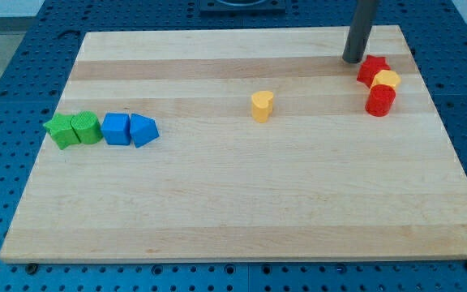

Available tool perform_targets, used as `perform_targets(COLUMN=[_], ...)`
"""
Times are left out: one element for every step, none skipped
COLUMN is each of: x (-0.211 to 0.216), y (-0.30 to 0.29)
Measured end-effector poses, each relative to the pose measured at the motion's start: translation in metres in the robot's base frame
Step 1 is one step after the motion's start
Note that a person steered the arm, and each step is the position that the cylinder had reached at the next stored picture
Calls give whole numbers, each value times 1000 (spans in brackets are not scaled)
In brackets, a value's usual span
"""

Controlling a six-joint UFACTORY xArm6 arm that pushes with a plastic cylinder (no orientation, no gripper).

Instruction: Push yellow heart to the red circle

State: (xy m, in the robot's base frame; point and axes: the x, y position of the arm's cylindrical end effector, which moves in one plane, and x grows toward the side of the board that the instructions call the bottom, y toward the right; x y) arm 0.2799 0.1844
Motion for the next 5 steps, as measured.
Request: perform_targets(x=[0,6,34,66,103], y=[-43,-93,-119,-119,-119])
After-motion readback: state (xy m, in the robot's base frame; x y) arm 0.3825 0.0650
